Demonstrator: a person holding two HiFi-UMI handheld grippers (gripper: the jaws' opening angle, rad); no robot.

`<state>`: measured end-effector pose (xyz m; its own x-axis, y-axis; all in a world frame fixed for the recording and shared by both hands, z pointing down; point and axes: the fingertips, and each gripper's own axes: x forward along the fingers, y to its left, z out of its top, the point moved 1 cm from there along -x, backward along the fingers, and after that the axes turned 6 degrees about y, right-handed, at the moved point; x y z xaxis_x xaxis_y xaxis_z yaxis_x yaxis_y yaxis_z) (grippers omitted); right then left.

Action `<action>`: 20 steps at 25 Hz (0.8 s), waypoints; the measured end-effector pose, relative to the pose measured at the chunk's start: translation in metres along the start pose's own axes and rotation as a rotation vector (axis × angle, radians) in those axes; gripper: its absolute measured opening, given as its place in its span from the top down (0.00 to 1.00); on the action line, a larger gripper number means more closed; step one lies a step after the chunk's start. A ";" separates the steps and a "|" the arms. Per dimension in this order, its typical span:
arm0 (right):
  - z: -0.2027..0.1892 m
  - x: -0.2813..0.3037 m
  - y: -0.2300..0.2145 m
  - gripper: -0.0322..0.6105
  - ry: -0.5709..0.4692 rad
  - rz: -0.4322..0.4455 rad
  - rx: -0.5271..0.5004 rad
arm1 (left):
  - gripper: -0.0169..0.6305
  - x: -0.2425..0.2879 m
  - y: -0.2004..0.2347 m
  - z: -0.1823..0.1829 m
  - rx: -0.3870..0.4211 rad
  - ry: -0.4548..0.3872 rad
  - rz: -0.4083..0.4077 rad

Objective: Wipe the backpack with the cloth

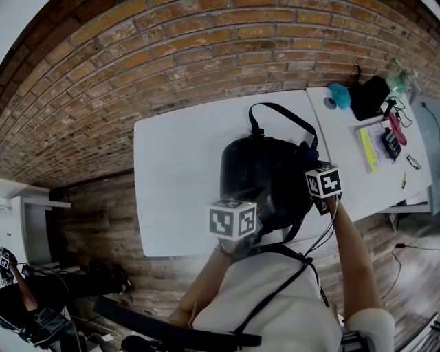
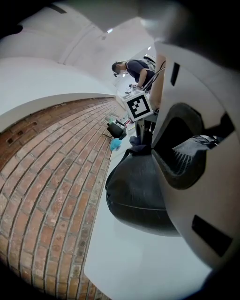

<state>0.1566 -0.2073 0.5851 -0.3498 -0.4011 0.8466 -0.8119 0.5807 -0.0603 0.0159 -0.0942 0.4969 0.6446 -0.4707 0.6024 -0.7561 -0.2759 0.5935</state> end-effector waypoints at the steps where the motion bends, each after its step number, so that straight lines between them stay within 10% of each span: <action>1: -0.002 -0.001 0.002 0.84 0.001 0.005 -0.001 | 0.97 0.000 0.000 -0.001 0.001 0.002 -0.001; 20: -0.033 -0.013 0.032 0.84 0.028 0.070 0.015 | 0.97 0.018 -0.004 -0.007 0.041 0.052 -0.001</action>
<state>0.1506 -0.1607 0.5894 -0.3928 -0.3403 0.8543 -0.7929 0.5959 -0.1272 0.0315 -0.0956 0.5087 0.6499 -0.4268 0.6289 -0.7585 -0.3110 0.5727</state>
